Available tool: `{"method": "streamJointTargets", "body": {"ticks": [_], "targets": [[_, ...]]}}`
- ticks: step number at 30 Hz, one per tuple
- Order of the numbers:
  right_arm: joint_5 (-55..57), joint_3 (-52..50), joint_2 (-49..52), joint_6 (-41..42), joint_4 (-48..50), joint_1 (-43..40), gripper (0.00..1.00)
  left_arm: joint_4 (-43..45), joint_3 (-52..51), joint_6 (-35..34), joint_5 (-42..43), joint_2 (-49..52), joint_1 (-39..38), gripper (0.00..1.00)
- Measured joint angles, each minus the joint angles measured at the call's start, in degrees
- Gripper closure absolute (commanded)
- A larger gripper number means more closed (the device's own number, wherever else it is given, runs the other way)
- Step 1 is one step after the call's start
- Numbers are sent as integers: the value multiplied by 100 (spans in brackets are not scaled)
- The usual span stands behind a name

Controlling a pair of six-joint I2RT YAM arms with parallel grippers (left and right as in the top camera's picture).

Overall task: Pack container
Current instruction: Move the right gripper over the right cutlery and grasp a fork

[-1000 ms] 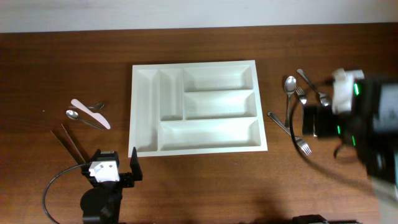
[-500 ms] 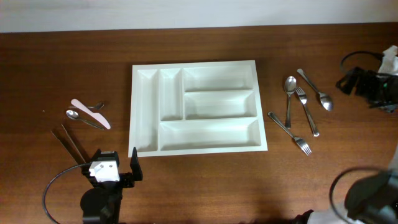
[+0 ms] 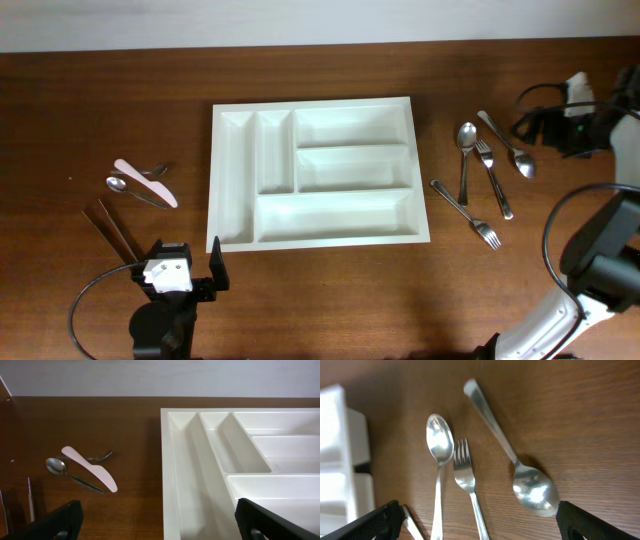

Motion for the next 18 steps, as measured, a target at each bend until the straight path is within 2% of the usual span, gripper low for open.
{"method": "streamJointTargets", "body": {"ticks": [12,18], "targets": [[833,4,122,61,-1401,1172,1,0,0,0,0,0,0,1],[1923,4,122,710,-1552,1176,1,0,0,0,0,0,0,1]]}}
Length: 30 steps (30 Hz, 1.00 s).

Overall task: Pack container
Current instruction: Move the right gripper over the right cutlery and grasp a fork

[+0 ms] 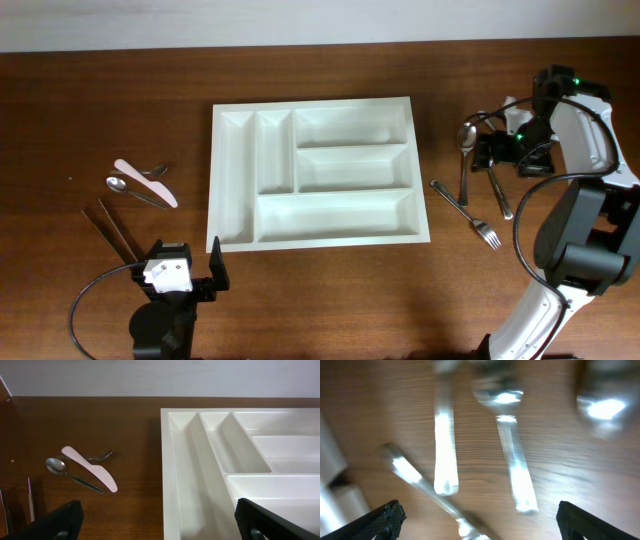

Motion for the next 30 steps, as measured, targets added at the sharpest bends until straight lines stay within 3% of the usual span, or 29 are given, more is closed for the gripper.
{"method": "streamJointTargets", "body": {"ticks": [8,24,30], "targets": [[817,0,0,455,485,-153,8,0,0,0,0,0,0,1],[833,0,872,197,1224,214,8,0,0,0,0,0,0,1],[833,0,942,192,1502,214,15,0,0,0,0,0,0,1]]}}
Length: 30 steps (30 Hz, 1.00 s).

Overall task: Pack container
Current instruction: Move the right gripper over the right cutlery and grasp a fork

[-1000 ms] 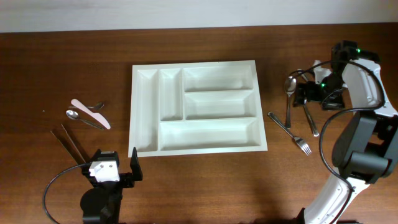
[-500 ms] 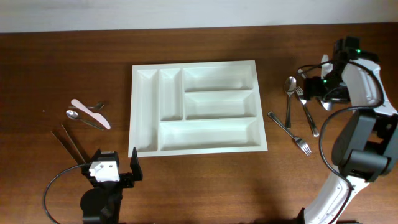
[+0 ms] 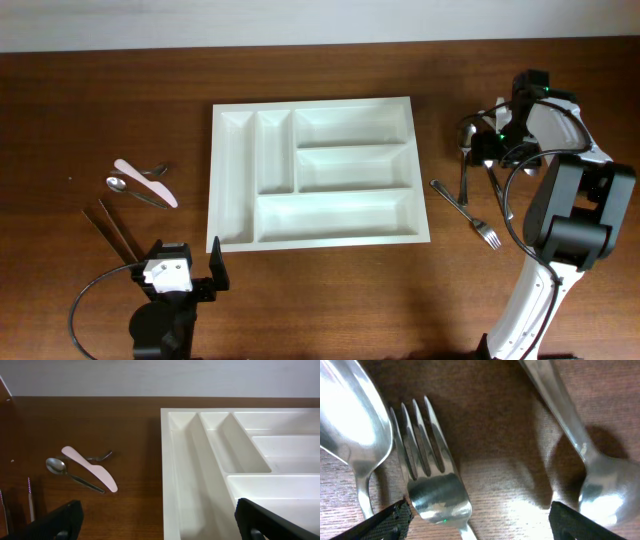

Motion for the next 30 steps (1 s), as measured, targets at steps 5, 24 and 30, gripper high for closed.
{"method": "streamJointTargets", "body": {"ticks": [5,24,30], "targets": [[-46,4,11,-20,46,0,30,0,0,0,0,0,0,1],[-258,7,28,-26,63,0,96,0,0,0,0,0,0,1],[-280,17,31,-13,44,0,96,0,0,0,0,0,0,1]]}}
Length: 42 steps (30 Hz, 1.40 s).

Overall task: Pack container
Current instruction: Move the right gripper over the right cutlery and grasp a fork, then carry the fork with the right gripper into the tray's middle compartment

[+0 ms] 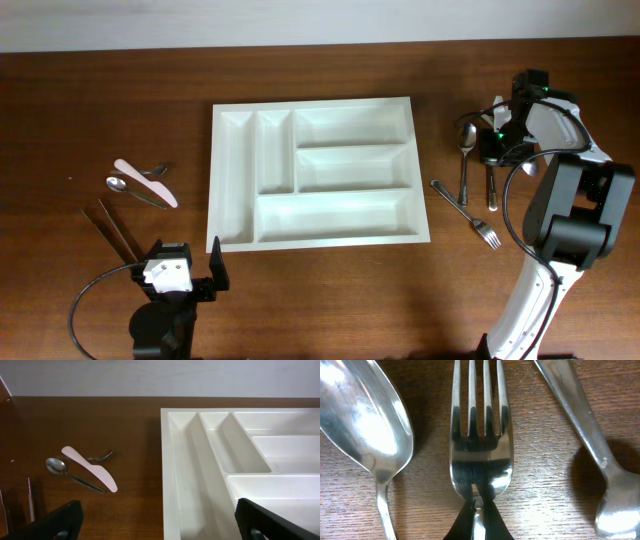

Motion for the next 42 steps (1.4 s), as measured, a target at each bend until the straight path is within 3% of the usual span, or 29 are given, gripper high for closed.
{"method": "streamJointTargets", "body": {"ticks": [12,21,26,32,42], "targets": [[0,413,0,-2,-476,0,96,0,0,0,0,0,0,1],[-271,1851,-13,-13,-1556,61,96,0,0,0,0,0,0,1],[-726,2726,-17,-385,-2050,544,96,0,0,0,0,0,0,1],[-1062,3244,-22,-1056,-2100,1674,96,0,0,0,0,0,0,1],[-1174,3003,-22,-3768,-2109,3091,96,0,0,0,0,0,0,1]]}}
